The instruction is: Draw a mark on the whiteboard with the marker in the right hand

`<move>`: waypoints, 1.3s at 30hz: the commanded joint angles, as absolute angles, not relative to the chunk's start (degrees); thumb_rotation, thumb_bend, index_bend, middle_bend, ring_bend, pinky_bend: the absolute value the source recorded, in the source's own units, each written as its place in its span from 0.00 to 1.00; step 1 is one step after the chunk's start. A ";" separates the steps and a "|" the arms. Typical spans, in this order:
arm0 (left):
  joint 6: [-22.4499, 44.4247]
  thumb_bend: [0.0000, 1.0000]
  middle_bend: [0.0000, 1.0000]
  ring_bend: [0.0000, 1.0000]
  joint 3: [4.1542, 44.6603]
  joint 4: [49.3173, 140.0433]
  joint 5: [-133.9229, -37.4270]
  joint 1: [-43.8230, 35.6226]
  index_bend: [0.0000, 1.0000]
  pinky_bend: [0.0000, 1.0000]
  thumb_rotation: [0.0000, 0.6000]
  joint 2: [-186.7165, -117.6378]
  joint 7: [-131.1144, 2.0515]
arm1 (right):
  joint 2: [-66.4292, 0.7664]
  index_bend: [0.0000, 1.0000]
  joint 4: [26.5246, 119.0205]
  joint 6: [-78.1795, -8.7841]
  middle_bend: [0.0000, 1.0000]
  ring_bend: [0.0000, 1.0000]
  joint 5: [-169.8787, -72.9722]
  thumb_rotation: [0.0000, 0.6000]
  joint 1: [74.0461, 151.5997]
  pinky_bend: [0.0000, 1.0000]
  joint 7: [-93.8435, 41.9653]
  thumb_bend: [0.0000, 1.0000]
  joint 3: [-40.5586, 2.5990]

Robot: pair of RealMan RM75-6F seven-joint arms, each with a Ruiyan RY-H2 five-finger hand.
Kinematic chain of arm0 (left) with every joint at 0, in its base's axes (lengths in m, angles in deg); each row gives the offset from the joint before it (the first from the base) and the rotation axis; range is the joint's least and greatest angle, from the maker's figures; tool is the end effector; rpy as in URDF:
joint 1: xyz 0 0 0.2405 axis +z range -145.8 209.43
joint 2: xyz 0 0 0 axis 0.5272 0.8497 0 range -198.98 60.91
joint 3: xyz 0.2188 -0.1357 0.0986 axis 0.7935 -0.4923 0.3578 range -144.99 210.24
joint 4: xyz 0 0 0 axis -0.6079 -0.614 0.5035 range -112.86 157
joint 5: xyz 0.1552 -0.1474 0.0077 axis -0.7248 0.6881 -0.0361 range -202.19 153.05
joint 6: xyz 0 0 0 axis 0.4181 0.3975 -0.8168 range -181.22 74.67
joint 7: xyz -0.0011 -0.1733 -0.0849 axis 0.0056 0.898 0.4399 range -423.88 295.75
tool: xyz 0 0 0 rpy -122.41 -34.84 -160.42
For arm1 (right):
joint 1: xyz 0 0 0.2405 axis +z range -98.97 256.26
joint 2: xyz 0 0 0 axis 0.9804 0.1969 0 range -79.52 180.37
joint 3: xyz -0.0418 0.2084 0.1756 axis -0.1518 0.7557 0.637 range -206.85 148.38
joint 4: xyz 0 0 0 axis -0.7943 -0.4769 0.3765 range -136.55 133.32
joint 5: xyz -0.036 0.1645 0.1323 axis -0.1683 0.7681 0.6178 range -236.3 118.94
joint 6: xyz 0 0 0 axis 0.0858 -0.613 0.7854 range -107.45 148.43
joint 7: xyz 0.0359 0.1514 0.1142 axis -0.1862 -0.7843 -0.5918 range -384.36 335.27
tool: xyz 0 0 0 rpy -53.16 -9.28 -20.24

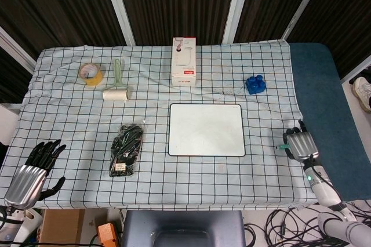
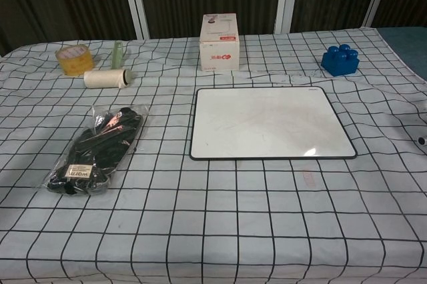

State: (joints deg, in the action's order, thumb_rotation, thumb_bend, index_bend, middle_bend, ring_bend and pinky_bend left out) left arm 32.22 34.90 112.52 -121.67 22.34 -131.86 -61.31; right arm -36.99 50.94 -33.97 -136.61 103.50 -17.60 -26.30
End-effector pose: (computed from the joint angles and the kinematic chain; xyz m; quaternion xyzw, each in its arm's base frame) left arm -0.2961 0.2336 0.1444 -0.6806 -0.3421 -0.4118 0.5001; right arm -0.3933 -0.3646 0.0323 0.7301 -0.3378 0.1833 0.5649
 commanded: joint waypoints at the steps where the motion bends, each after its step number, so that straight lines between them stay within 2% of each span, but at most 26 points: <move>1: 32.27 0.36 0.00 0.00 34.92 112.51 -121.72 22.37 0.00 0.03 1.00 -131.87 -61.32 | -36.85 0.54 51.11 -34.17 0.33 0.22 -136.69 1.00 103.43 0.07 -17.73 0.30 -26.28; 6: 32.22 0.36 0.00 0.00 34.93 112.52 -121.71 22.36 0.00 0.03 1.00 -131.89 -61.35 | -36.83 0.58 51.10 -34.24 0.35 0.24 -136.76 1.00 103.39 0.07 -17.36 0.30 -26.37; 13: 32.15 0.36 0.00 0.00 34.90 112.53 -121.62 22.33 0.00 0.03 1.00 -131.89 -61.37 | -37.15 0.69 50.70 -36.37 0.44 0.28 -138.27 1.00 103.18 0.09 -16.47 0.30 -26.85; 30: 32.34 0.36 0.00 0.00 34.96 112.52 -121.78 22.43 0.00 0.03 1.00 -131.80 -61.28 | -38.49 0.78 49.62 -36.44 0.50 0.34 -138.76 1.00 102.87 0.11 -15.04 0.30 -27.51; 36: 32.44 0.36 0.00 0.00 34.99 112.51 -121.87 22.47 0.00 0.03 1.00 -131.81 -61.23 | -38.80 0.85 49.29 -36.54 0.55 0.42 -138.79 1.00 102.69 0.17 -15.18 0.30 -27.53; 39: 32.38 0.36 0.00 0.00 34.98 112.49 -121.85 22.43 0.00 0.03 1.00 -131.81 -61.18 | -39.00 0.92 49.06 -36.94 0.61 0.49 -139.14 1.00 102.63 0.23 -15.50 0.31 -27.62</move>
